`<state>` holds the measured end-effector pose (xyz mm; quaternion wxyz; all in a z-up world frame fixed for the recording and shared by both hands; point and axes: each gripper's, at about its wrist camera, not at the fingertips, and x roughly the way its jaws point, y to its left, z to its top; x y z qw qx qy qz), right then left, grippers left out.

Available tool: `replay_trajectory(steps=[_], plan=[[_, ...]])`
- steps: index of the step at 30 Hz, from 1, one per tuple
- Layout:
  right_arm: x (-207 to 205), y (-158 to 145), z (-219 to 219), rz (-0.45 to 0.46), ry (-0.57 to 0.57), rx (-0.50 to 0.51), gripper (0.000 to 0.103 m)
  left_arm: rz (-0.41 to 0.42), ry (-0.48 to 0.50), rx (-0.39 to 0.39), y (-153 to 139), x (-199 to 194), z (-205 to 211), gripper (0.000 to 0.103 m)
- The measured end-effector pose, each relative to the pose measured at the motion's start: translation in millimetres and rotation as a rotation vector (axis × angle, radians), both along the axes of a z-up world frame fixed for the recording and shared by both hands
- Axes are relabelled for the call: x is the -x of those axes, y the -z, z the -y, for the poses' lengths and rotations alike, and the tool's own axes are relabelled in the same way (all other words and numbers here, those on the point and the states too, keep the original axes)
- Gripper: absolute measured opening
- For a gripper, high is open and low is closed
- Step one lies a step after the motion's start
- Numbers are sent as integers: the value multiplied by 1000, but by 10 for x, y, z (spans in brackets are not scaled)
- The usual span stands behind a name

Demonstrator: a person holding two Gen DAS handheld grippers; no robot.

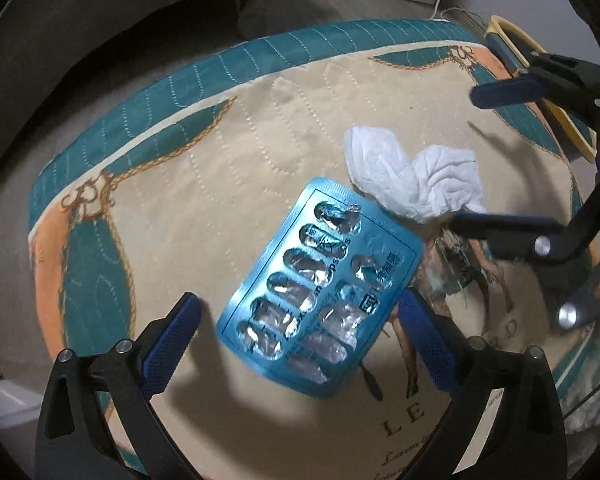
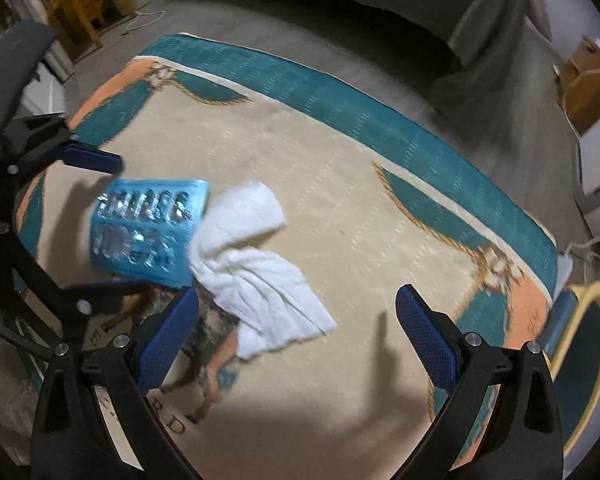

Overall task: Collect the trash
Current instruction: 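Grasp the blue blister pack with the left tool while the right tool grasps the white cloth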

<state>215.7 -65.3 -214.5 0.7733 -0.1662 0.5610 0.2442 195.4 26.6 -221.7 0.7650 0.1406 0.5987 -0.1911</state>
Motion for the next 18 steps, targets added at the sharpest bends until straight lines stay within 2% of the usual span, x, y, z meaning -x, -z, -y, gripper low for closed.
replay_trajectory(steps=[1,5,7,9,10,11,14,16,18], plan=[[-1,2,-13,-2,-10,-7,92,8,11,0,2,0,7,99],[-17,71,-74,-28,-43,-4,69,24,31,11,-1,-65,79,98],[19,106,-94,-29,-61,6,59,42,41,-3,-20,-67,102,92],[45,86,-111,-9,-81,16,33,55,38,-16,-48,-69,87,85],[42,72,-105,-15,-74,7,25,58,28,-14,-56,-107,87,78],[21,61,-80,-31,-53,-11,15,61,19,-12,-58,-148,90,67],[14,45,5,-57,-11,-28,11,48,-6,-4,-90,-156,79,67],[49,-1,72,-48,-3,-22,11,63,-2,-24,-124,-125,102,67],[77,-88,136,-36,15,-41,10,73,-12,-12,-178,-127,103,67]])
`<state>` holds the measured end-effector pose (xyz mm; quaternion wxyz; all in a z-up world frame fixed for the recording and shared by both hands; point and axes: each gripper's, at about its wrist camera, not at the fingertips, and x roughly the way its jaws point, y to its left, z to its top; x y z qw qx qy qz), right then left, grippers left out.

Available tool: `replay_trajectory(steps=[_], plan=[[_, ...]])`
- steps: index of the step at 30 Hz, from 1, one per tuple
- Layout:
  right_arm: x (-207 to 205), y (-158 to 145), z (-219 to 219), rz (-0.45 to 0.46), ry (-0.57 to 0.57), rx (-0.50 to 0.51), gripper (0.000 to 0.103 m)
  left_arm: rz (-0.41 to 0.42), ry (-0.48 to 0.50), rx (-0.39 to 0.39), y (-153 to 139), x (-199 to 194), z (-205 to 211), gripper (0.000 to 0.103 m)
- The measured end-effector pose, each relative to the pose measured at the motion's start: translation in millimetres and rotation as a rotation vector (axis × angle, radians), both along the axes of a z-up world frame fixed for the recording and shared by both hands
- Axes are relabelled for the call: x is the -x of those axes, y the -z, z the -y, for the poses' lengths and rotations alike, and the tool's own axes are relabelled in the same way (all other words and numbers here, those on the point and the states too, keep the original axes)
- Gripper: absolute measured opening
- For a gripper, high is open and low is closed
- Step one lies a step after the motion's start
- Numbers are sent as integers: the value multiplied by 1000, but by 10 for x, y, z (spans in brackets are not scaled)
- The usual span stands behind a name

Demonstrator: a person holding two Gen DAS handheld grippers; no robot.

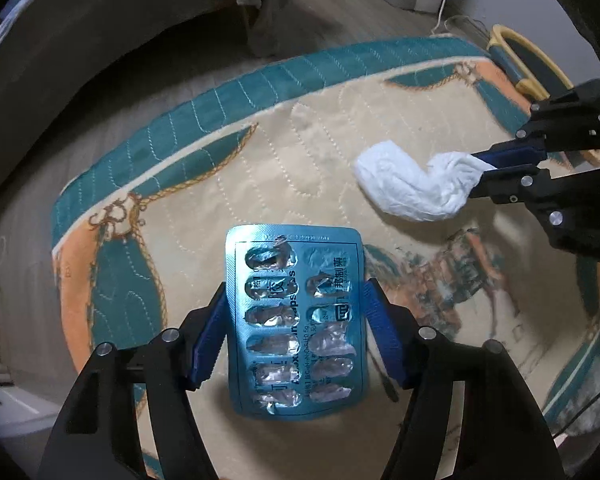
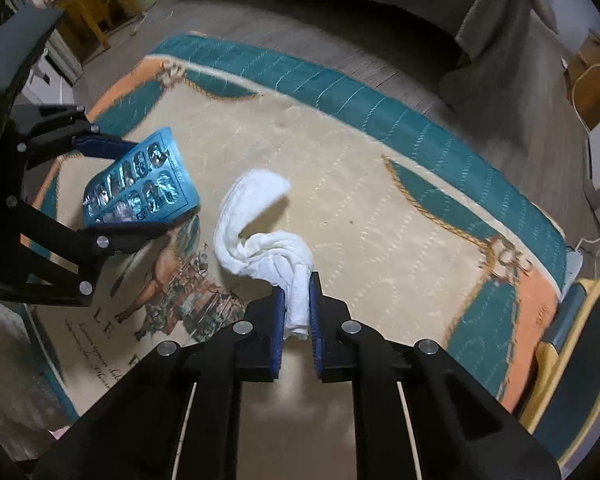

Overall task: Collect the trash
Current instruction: 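Grasp the blue blister pack with the left tool while the right tool grasps the white cloth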

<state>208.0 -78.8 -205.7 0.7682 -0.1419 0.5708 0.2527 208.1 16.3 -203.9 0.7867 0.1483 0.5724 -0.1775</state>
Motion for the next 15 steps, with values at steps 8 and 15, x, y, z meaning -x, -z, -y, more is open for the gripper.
replay_trajectory(steps=[8,15], plan=[[113,-473,332,90,82,-65,10,80,-26,49,-296,147,103,67],[107,-822,768,165,203,-72,10,176,-2,128,-715,324,411,67]])
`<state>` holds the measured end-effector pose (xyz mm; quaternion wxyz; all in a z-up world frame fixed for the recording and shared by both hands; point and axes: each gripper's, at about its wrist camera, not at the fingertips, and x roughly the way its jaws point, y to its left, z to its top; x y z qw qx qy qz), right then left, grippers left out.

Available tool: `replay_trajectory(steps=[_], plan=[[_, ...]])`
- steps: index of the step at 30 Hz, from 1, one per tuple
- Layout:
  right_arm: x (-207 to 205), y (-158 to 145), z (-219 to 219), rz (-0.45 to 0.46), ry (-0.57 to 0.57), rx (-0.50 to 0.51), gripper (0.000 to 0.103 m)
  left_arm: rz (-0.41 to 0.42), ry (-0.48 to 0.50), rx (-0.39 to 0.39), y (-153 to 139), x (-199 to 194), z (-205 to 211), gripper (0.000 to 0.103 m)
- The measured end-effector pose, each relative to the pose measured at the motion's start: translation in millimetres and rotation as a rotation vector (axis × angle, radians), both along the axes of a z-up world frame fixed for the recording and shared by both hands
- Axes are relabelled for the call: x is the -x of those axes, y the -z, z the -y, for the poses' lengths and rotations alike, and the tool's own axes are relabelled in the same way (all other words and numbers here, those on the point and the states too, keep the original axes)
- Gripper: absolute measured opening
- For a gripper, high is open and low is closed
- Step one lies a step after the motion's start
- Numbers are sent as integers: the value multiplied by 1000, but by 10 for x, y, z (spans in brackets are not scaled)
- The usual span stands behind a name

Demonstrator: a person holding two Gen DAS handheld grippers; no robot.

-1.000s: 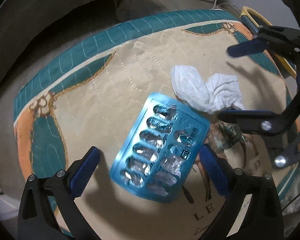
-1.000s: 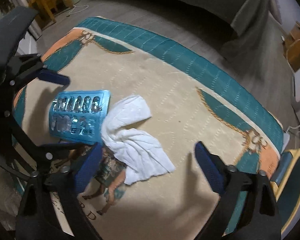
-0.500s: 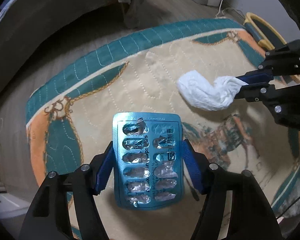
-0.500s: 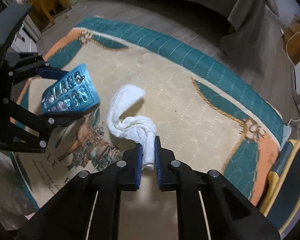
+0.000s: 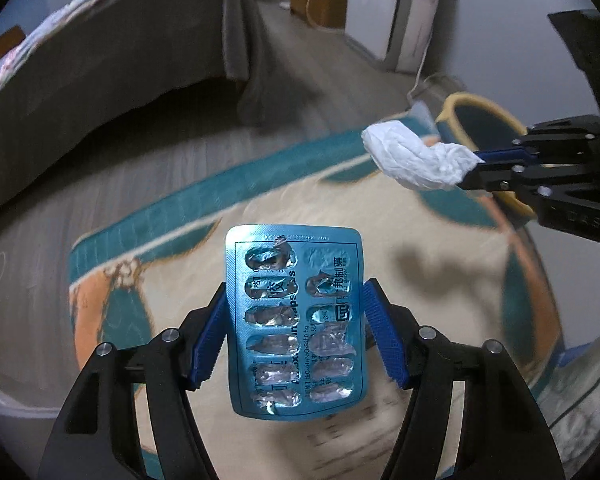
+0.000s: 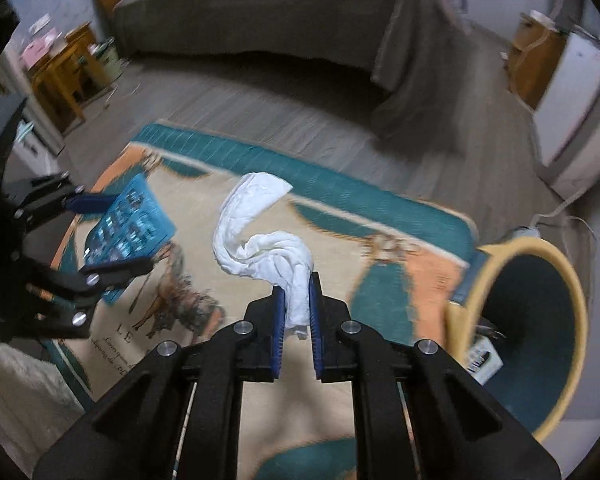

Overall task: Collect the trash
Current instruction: 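Carry the blister pack and cloth over the bin and open both tools to drop them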

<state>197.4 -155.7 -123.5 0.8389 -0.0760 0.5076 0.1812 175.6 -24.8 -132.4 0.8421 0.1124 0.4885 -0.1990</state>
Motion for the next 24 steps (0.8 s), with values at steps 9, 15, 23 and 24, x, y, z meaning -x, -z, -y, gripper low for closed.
replay_trajectory(steps=[9,15,23,24], plan=[[69,-349,1115,49,293,-25,10,112,133,65,-486,314,743,67],[139,-264,1817,38,471,-37,10,110,206,105,-549,334,1270,67],[201,68,2517,-32,675,-60,10,88,307,91,-492,166,2048,67],[201,101,2554,-40,690,-62,11,84,316,84,-470,129,2131,67]])
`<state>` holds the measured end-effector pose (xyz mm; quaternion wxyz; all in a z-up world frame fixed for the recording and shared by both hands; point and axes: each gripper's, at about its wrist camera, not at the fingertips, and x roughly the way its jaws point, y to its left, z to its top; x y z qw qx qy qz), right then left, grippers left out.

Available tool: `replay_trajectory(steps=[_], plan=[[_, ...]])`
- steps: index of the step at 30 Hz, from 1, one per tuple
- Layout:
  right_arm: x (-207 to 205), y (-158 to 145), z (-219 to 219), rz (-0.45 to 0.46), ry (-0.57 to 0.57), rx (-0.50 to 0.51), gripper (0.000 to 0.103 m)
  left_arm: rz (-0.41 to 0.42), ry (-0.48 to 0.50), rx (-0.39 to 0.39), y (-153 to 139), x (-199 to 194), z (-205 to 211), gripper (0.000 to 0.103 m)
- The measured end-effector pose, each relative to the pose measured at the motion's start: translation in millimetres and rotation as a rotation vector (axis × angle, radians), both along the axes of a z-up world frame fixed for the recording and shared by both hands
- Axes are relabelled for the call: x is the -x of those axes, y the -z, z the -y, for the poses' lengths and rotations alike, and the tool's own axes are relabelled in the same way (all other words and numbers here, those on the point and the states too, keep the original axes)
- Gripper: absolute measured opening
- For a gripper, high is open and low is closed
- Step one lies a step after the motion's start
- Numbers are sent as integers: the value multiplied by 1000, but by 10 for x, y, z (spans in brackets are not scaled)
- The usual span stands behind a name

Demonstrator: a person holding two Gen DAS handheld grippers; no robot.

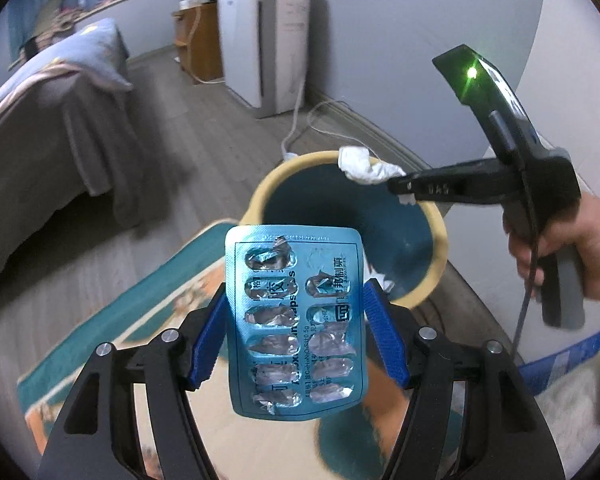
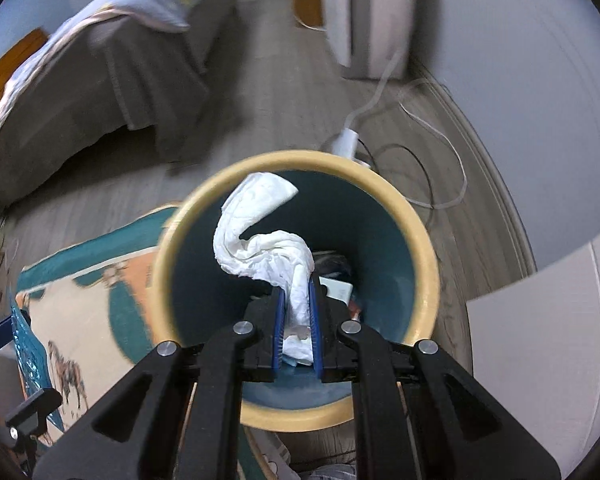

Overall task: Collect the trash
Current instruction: 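Carry the blister pack and cloth over the bin and open both tools to drop them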

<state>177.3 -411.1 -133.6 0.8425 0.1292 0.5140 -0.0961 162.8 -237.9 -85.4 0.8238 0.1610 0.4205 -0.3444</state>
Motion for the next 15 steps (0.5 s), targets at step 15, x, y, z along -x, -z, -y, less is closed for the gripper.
replay_trajectory(steps=[15], plan=[[48,122,216,-1,61,-57,46,68,-57,14,-78,-338,342,94]])
